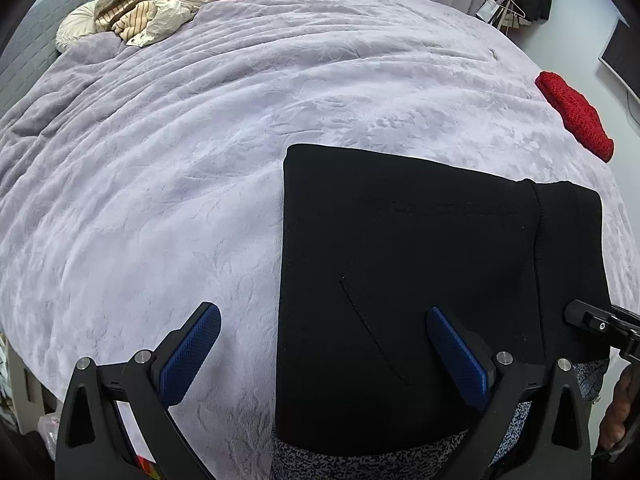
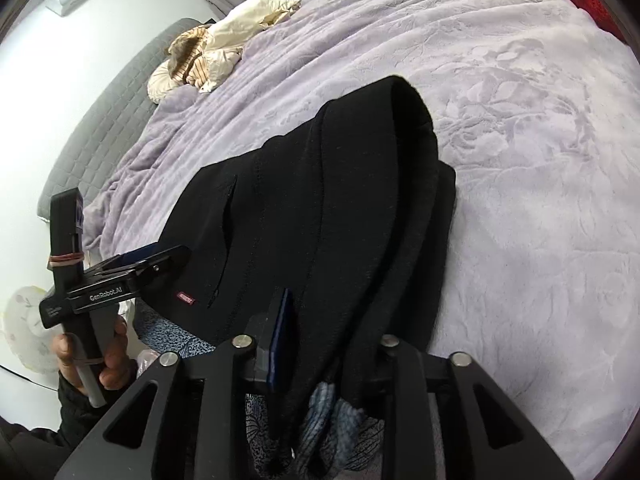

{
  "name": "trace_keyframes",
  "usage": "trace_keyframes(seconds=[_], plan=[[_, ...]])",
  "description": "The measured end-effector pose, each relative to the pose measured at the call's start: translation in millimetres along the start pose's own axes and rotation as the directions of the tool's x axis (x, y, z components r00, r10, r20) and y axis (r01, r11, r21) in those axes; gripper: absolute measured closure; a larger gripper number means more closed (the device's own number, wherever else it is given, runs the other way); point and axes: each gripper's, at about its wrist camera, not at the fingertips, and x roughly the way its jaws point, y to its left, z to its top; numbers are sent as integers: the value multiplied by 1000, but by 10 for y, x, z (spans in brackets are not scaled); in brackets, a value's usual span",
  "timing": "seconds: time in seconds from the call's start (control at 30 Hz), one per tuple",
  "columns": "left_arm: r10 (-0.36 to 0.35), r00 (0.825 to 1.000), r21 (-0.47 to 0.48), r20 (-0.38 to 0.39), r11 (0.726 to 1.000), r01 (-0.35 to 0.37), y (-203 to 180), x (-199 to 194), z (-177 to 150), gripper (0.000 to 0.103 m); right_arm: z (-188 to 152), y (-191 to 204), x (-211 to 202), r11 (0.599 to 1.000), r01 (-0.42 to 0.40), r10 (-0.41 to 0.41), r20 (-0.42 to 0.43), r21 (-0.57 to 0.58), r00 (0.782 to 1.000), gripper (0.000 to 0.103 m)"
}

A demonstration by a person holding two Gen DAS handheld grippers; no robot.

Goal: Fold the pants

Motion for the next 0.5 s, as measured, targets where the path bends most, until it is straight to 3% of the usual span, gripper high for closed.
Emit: trace_keyframes(seconds=[0.07,0.1,0.13,0.2,0.27,0.3,0.4,0.5], plan=[[17,1000,-1,24,1000,-17,28,-107,49,0,23,76,-96,997,73,-72,40,-16,997,60],[25,999,-6,43,1000,-25,47,-160,90,0,42,144,-189,986,160,-157,85,-39,984,54],[31,998,-17,63,999,-30,70,-204,143,0,54,204,-270,968,243,-234,131,-56,963,51],[45,995,-47,84,998,-41,119,-227,261,0,74,376,-442,922,375,-346,233,-92,909,26],[46,996,-62,75,997,-42,99,-188,388,0,87,536,-552,918,378,-328,308,-120,893,18],[38,997,-56,72,998,-34,60,-162,441,0,111,658,-551,924,349,-285,324,-159,902,18],[37,997,5,70,999,-38,-154,-42,586,0,258,943,-302,925,278,-207,271,-258,940,18],[159,987,66,37,985,-161,-303,198,658,0,431,948,77,913,288,-238,195,-290,952,18]])
